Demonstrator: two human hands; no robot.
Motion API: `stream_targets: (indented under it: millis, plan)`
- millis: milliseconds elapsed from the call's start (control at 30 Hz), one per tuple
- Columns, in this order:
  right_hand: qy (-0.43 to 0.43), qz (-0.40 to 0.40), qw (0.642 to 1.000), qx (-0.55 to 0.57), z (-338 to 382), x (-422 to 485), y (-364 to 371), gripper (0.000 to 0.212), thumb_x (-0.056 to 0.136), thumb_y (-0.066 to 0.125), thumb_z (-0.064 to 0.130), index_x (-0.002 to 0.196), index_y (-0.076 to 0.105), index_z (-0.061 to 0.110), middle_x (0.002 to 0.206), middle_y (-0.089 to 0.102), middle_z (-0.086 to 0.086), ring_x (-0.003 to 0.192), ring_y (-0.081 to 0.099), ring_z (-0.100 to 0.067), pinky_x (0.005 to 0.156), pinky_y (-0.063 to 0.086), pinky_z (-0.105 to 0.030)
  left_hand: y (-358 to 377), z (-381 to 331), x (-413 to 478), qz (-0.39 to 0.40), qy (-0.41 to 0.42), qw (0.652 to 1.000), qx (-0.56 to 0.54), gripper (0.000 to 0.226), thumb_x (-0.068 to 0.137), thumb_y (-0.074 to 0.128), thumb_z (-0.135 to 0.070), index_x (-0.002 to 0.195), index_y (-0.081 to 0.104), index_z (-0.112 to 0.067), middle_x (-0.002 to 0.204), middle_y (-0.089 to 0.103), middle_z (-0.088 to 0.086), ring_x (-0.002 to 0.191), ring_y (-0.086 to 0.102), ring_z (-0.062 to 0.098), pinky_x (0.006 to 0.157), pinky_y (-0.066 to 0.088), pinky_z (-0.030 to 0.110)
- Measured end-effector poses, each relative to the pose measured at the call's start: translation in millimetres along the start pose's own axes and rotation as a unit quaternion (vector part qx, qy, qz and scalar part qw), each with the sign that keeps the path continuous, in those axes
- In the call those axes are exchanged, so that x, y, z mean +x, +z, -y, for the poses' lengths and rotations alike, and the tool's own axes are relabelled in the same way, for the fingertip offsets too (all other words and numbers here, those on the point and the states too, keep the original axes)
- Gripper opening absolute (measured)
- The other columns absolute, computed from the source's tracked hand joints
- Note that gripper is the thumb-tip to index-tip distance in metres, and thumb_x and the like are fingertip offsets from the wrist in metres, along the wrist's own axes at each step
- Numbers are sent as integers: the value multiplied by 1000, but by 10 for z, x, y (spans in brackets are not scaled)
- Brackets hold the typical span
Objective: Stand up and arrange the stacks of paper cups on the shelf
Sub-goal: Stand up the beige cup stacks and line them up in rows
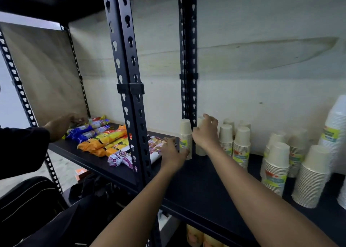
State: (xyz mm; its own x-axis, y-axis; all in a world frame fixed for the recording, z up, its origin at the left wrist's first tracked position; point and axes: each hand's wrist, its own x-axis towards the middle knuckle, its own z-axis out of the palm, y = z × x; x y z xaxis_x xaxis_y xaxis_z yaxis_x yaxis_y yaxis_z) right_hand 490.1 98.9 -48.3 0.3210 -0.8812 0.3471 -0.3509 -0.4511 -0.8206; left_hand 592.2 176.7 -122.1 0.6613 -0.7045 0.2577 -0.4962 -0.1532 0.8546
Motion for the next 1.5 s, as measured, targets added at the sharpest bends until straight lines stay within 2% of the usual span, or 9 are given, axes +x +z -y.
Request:
stream_targets:
  millis: [200, 333, 467, 567, 833, 967, 1133, 1400, 1500]
  plan:
    - [30, -7, 999, 13, -180, 185, 143, 77, 97, 53, 14, 160, 8, 18, 164, 10, -12, 149, 25, -31, 119, 31, -41, 222, 199, 68, -6, 7, 1000, -19, 89, 82, 75, -27, 154, 28, -9, 152, 40, 13, 140, 43, 26, 113, 42, 48]
    - [82, 18, 996, 8, -338, 241, 235, 80, 97, 54, 18, 160, 4, 17, 160, 19, -18, 141, 38, -36, 112, 38, -43, 331, 278, 102, -23, 32, 999, -33, 88, 76, 66, -28, 154, 27, -13, 150, 45, 8, 138, 46, 23, 111, 45, 47]
    - [85, 16, 996, 20, -519, 234, 321, 62, 96, 55, 16, 148, 22, 17, 141, 41, -20, 120, 52, -37, 84, 44, -37, 320, 216, 96, -1, 36, 998, -47, 77, 84, 68, -11, 152, 33, -17, 138, 59, 1, 123, 58, 16, 102, 49, 35]
    - [75, -1, 997, 23, -565, 197, 362, 57, 97, 55, 16, 146, 25, 17, 137, 44, -18, 117, 53, -36, 86, 44, -38, 325, 245, 78, -16, 47, 997, -58, 65, 87, 66, -5, 147, 43, -15, 128, 64, -1, 114, 62, 14, 96, 50, 30]
    - [31, -2, 1000, 0, -381, 3, 208, 54, 97, 55, 16, 144, 29, 12, 139, 49, -16, 117, 57, -34, 92, 49, -41, 259, 215, -61, -62, 49, 992, -93, 68, 86, 72, -13, 147, 44, -18, 130, 64, 0, 115, 63, 12, 100, 54, 40]
    - [-10, 4, 1000, 6, -250, -211, 39, 53, 98, 56, 26, 143, 30, 14, 131, 59, -11, 110, 62, -29, 87, 52, -37, 210, 168, -226, -90, 47, 988, -119, 65, 88, 72, -12, 147, 45, -18, 131, 62, -1, 115, 62, 13, 98, 55, 36]
    - [-39, -23, 997, 54, -249, -637, -286, 52, 96, 66, 31, 139, 40, 16, 113, 59, 6, 94, 61, -13, 76, 44, -26, 200, 89, -412, -83, 47, 985, -142, 65, 88, 73, -11, 146, 45, -17, 126, 63, -2, 110, 64, 10, 91, 52, 21]
    - [6, -112, 991, 72, -696, -1211, -637, 50, 90, 72, 26, 132, 48, 18, 126, 57, 0, 104, 56, -11, 80, 42, -21, 471, -151, -760, -28, 92, 990, -105, 65, 76, 75, -34, 135, 49, -27, 119, 63, -6, 107, 63, 10, 92, 56, 41]
    - [17, -142, 988, 59, -787, -1342, -654, 51, 92, 70, 24, 136, 47, 14, 129, 55, -3, 107, 54, -11, 83, 40, -21, 610, -191, -814, 0, 98, 991, -88, 65, 74, 74, -44, 131, 46, -35, 121, 61, -8, 109, 62, 8, 92, 57, 41]
